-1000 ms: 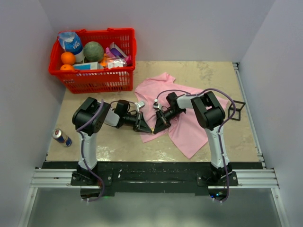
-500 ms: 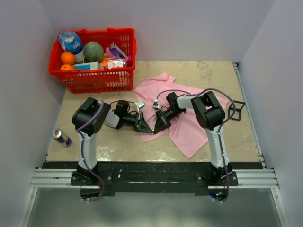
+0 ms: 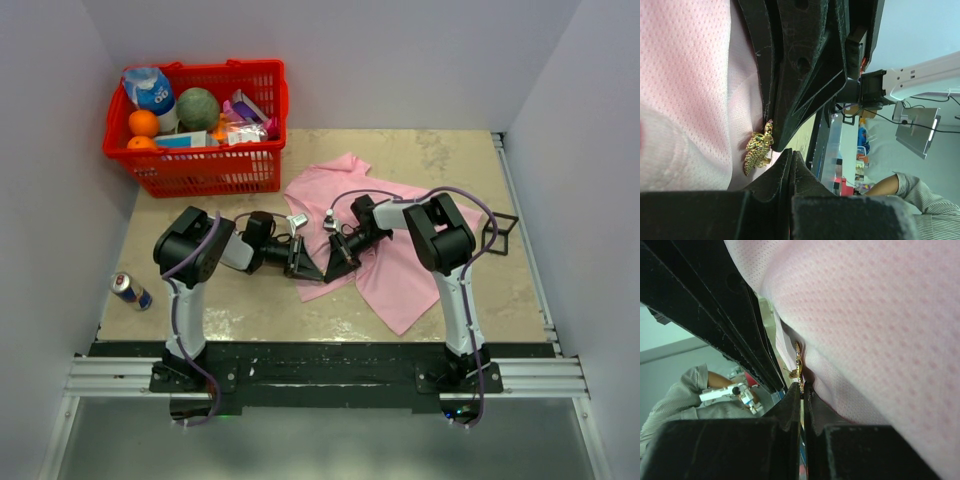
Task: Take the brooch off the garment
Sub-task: Close the brooch.
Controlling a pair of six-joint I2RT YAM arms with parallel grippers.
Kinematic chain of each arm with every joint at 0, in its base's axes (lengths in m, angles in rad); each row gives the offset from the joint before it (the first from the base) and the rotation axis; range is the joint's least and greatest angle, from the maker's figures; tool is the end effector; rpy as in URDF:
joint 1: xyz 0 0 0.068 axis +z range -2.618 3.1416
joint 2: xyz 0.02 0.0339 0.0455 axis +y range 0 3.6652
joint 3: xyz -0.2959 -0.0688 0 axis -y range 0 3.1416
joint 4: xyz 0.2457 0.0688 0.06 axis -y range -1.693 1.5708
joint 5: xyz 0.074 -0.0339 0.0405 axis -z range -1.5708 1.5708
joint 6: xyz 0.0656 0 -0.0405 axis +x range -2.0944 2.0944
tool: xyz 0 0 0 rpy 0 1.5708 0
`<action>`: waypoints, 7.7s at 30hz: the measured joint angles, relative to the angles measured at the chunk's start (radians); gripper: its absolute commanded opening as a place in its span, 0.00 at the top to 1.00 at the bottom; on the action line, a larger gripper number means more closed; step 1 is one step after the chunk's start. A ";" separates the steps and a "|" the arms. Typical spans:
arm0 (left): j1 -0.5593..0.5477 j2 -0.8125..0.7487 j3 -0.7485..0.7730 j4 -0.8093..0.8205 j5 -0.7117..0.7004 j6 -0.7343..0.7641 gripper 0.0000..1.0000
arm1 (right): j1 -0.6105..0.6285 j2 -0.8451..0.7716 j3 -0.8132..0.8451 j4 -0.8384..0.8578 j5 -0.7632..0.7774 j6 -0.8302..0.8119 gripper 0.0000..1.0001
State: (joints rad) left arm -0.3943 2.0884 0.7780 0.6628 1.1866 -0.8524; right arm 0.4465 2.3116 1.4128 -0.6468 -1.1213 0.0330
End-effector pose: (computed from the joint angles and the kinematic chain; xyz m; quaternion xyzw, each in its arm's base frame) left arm 0.3148 -0.1969 0.0892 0.0740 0.7795 -0.6220 0.0076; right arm 0.3553 0.2356 0.0745 0.1804 -0.8274 -0.5190 0.1159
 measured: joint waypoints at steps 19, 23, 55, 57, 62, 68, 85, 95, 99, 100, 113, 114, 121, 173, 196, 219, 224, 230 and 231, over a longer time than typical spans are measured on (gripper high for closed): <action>0.000 0.000 0.039 -0.184 -0.012 0.096 1.00 | 0.000 0.003 0.003 -0.001 -0.001 0.000 1.00; 0.000 0.017 0.059 -0.190 -0.003 0.087 1.00 | 0.000 0.005 0.008 -0.006 0.000 -0.003 1.00; -0.001 0.051 0.186 -0.426 0.000 0.221 0.85 | 0.002 0.003 0.011 -0.015 0.009 -0.013 1.00; -0.006 0.073 0.214 -0.449 0.024 0.246 0.87 | 0.004 0.003 0.011 -0.018 0.009 -0.015 1.00; -0.041 0.141 0.323 -0.543 0.098 0.332 0.90 | -0.017 -0.009 0.000 -0.054 0.022 -0.044 1.00; -0.044 0.130 0.291 -0.463 0.114 0.333 0.89 | -0.018 -0.009 0.001 -0.064 0.027 -0.053 1.00; 0.042 -0.002 0.735 -1.544 0.222 1.449 0.36 | 0.013 0.024 0.051 -0.060 0.011 -0.040 1.00; 0.192 -0.473 0.341 -1.288 -0.051 1.164 0.15 | 0.014 -0.021 0.006 -0.055 0.032 -0.045 1.00; 0.140 -0.546 0.219 -1.162 -0.099 0.998 0.01 | 0.015 -0.095 -0.019 -0.074 0.093 -0.090 1.00; 0.131 -0.546 0.212 -1.132 -0.099 0.962 0.01 | 0.014 -0.118 -0.022 -0.081 0.101 -0.108 1.00; 0.103 -0.444 0.422 -0.986 -0.055 0.867 0.03 | -0.024 -0.408 0.143 -0.200 0.014 -0.286 1.00; 0.101 -0.445 0.440 -0.994 -0.042 0.877 0.06 | -0.027 -0.415 0.152 -0.201 0.003 -0.287 1.00; 0.060 -0.446 0.486 -1.038 -0.005 0.942 0.09 | -0.030 -0.424 0.198 -0.193 -0.023 -0.280 1.00; 0.034 -0.404 0.363 -0.688 0.068 0.636 0.45 | -0.034 -0.508 0.103 -0.092 0.062 -0.144 1.00; 0.007 -0.346 0.395 -0.669 0.059 0.626 0.50 | -0.033 -0.508 0.103 -0.084 0.095 -0.126 1.00; 0.005 -0.337 0.396 -0.566 0.088 0.540 0.62 | -0.032 -0.508 0.096 -0.084 0.109 -0.126 1.00; 0.005 -0.337 0.391 -0.555 0.092 0.537 0.62 | -0.032 -0.508 0.096 -0.084 0.109 -0.126 1.00; 0.005 -0.337 0.387 -0.556 0.090 0.549 0.71 | -0.032 -0.508 0.095 -0.085 0.102 -0.125 1.00; 0.005 -0.337 0.386 -0.558 0.091 0.552 0.71 | -0.032 -0.508 0.095 -0.085 0.097 -0.123 1.00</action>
State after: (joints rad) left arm -0.3897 1.7512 1.1645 0.1051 1.2774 -0.3000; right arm 0.4141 1.8038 1.5074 -0.7315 -1.0245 -0.0902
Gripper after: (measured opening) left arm 0.308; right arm 0.018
